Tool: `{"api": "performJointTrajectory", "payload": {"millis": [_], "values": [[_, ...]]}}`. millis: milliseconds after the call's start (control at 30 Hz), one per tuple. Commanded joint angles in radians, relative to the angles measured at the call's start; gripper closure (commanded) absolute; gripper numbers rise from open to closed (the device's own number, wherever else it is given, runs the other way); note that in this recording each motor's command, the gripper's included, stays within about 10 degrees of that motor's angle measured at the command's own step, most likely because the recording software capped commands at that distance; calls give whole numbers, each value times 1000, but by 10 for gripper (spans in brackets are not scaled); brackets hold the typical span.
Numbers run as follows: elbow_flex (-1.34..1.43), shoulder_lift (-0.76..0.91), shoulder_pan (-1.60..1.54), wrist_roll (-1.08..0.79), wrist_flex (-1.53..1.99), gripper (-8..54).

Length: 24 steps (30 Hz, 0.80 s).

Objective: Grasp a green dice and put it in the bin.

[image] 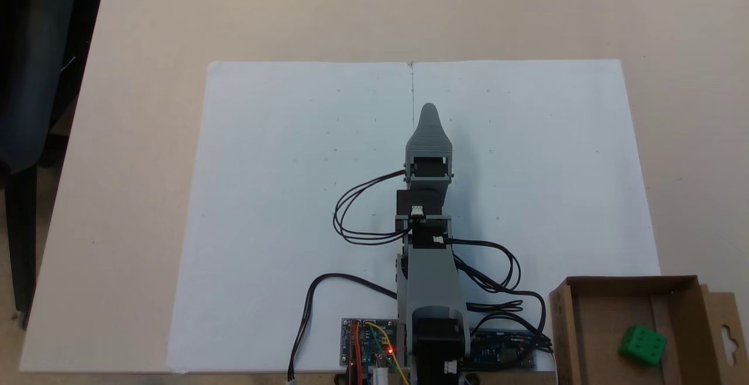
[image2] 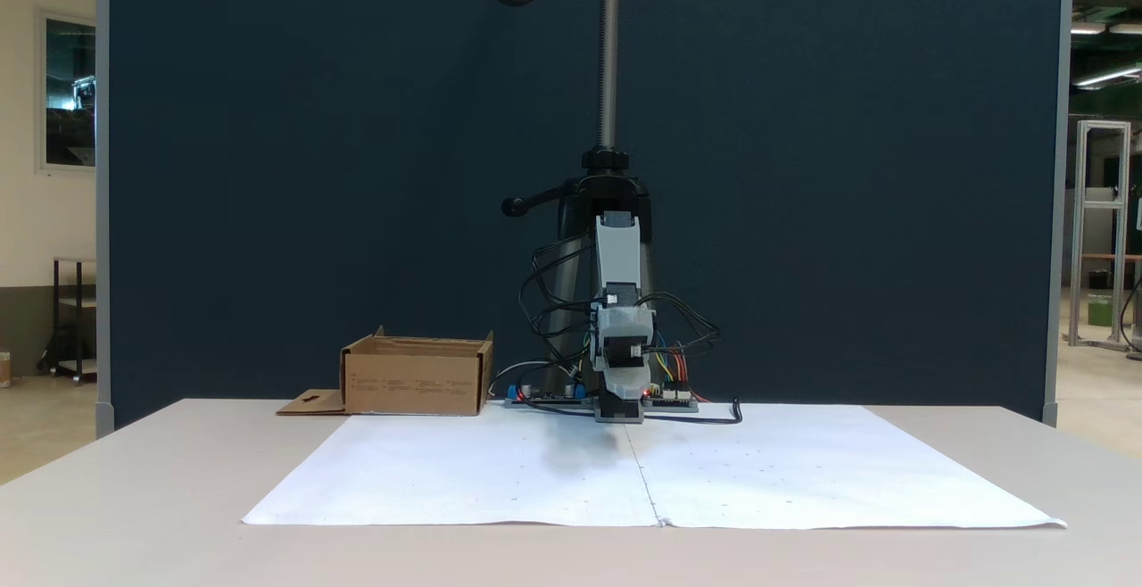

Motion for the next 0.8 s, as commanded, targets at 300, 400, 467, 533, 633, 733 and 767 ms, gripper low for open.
{"api": "performJointTrajectory", "payload": {"millis": [300,400,467,533,633,733,767], "values": [[71,115,17,-54,-325,8],[71,115,17,-54,-375,8],[71,115,17,-54,-409,9],[71,115,17,-54,-437,9],[71,115,17,-52,-494,9],[71,115,17,-52,-523,9],[71,115,17,-52,-532,9]]}}
